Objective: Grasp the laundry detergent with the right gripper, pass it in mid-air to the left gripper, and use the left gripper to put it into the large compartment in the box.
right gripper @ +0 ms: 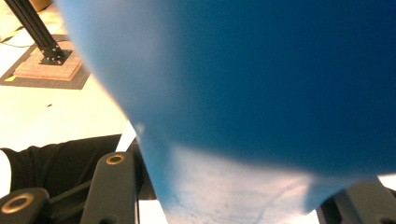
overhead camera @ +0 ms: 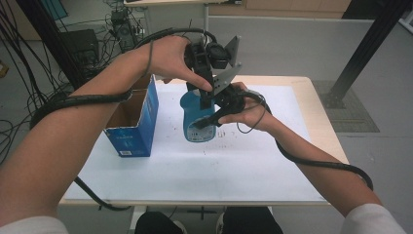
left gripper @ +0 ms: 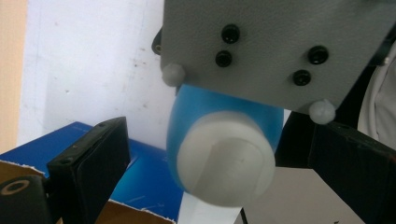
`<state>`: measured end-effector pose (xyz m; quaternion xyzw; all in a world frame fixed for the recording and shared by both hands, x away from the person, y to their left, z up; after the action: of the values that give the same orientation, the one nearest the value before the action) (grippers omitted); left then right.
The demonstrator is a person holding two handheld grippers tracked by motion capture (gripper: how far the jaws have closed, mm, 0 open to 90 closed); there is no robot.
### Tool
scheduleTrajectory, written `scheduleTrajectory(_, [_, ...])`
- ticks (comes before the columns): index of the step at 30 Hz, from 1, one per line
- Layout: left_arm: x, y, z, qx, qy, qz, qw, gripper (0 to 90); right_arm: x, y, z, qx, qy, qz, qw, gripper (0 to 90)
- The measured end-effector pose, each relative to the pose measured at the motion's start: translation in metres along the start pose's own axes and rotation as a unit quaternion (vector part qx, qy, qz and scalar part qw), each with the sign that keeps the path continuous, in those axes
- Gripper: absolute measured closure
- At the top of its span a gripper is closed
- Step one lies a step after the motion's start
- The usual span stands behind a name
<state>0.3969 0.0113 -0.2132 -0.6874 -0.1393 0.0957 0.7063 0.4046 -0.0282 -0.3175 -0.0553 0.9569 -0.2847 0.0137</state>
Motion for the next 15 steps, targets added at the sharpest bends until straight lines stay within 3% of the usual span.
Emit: scheduleTrajectory(15, [-0.0008,0.0109,-0.0016,-0.002,0.003,0.004,1.0000,6.2,0.0029,-0.0029,-0.0046,-0.008,0.003,-0.006,0.9999,44.2])
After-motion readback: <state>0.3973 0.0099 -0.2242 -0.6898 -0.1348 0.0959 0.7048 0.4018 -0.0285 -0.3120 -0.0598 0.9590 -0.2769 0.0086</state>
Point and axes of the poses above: each handheld gripper's, and its own axes: y roughly forward along the jaws, z roughly out of its underside, x roughly to its left, the point moved 7 cm from there along y, roughly forward along the jaws
